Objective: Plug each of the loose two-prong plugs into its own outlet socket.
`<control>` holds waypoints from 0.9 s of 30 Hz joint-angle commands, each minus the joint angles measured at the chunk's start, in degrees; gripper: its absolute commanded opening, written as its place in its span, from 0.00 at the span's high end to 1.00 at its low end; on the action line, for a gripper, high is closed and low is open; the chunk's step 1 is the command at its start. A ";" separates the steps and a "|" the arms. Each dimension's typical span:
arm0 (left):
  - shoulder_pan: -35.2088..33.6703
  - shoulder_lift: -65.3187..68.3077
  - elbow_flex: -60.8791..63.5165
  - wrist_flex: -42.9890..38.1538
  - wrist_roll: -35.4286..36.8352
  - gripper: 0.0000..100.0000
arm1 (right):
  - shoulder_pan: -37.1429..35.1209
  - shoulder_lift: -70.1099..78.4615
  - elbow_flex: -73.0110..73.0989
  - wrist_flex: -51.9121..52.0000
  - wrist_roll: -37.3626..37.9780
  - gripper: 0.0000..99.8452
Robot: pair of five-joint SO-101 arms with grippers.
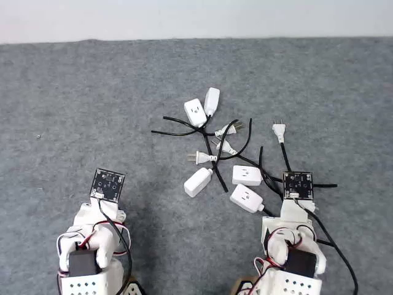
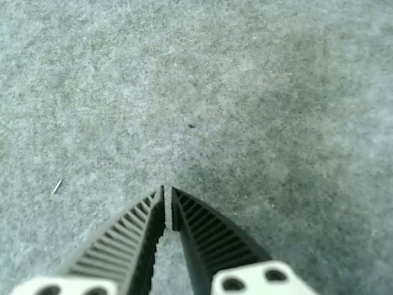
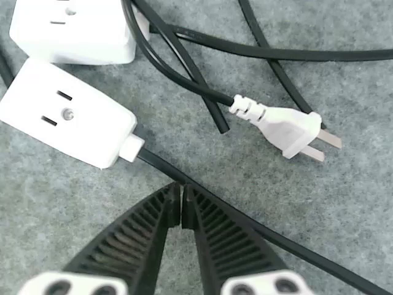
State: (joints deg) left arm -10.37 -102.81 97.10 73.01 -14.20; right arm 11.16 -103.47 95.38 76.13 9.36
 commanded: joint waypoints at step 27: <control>-0.35 -0.18 -0.57 -1.05 0.53 0.99 | 1.10 -0.57 -1.05 -1.10 0.00 0.98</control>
State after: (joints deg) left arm -10.37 -102.81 97.10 73.01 -14.20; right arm 9.76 -103.47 95.38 76.13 9.36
